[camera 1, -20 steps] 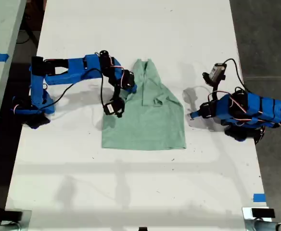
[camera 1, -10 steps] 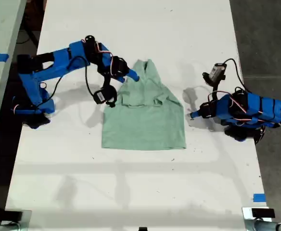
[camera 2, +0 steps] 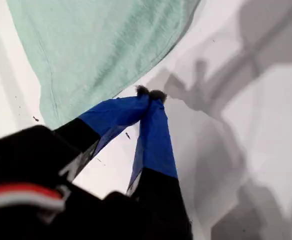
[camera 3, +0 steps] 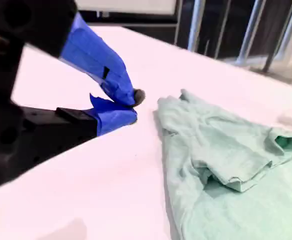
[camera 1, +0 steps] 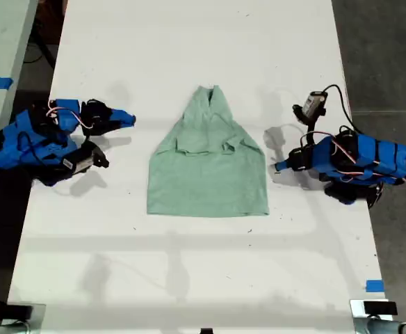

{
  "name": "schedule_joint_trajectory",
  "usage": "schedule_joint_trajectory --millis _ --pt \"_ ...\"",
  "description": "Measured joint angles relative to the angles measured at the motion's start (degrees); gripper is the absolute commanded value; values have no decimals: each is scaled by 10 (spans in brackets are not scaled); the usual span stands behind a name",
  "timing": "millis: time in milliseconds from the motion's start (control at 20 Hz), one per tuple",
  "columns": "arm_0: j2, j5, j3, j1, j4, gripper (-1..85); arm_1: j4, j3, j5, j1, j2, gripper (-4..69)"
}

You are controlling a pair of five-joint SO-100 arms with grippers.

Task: Fold t shirt

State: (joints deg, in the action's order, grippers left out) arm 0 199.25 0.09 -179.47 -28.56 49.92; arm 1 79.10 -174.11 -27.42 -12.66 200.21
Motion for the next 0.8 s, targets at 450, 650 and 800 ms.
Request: schedule_joint_trajectory --millis 450,650,800 --pt "58 8 -67 -55 75 -2 0 0 0 0 0 -16" --pt "58 -4 -67 -55 80 -2 0 0 0 0 0 -16" --pt "58 -4 -67 -55 80 -2 0 0 0 0 0 -16"
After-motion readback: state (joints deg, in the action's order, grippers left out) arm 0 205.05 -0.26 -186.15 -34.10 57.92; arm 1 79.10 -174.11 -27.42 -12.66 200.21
